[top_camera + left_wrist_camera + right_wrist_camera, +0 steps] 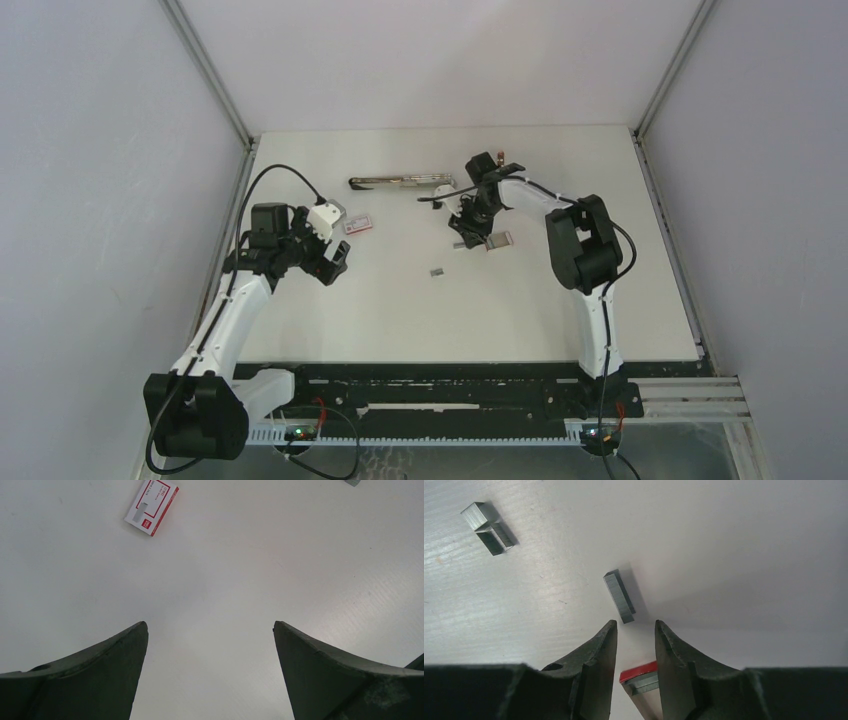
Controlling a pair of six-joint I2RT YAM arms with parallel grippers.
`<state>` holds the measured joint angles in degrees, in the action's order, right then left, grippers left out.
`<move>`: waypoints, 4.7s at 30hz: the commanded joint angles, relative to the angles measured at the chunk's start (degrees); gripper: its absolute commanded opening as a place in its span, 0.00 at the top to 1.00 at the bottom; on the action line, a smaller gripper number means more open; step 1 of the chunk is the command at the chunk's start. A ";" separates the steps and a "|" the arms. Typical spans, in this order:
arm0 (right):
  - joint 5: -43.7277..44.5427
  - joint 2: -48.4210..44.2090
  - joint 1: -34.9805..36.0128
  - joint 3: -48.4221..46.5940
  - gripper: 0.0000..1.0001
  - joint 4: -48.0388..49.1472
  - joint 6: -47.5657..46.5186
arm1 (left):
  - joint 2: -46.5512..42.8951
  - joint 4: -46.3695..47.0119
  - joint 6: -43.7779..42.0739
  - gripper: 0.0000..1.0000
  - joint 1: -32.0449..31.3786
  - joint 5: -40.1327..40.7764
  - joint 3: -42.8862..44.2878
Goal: Unload the staples from the stapler
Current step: Adjust the staple at the center of the board.
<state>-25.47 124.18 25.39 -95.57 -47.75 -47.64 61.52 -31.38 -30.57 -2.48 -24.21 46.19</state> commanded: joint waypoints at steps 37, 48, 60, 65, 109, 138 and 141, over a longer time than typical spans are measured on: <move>-2.47 -6.62 1.97 6.50 0.88 5.17 -12.93 | 0.54 0.30 -0.53 0.00 0.51 -1.37 -0.33; -5.50 -6.98 1.12 3.87 0.91 3.24 -8.66 | 0.46 0.29 -0.55 0.00 0.51 -1.37 -0.33; -18.77 -4.20 -2.40 -6.06 0.91 -10.98 9.33 | 0.68 0.31 -0.56 0.00 0.53 -1.37 -0.39; -25.98 -3.17 -4.03 -5.08 0.91 -13.86 16.46 | 0.54 0.23 -0.48 0.00 0.48 -1.46 -0.27; -34.02 10.55 -4.56 -1.99 0.90 -8.69 35.50 | 1.30 0.12 -0.54 0.00 0.46 -0.93 -0.16; -30.15 9.97 -5.63 -0.76 0.85 -7.03 38.95 | 1.98 0.17 -0.55 0.00 0.49 -1.10 -0.05; -29.13 9.28 -5.71 -0.60 0.84 -6.68 39.37 | 1.94 0.15 -0.48 0.00 0.54 -1.10 -0.12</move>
<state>-56.49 135.24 19.97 -96.05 -55.88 -9.28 63.66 -31.44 -30.59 -2.46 -24.23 46.19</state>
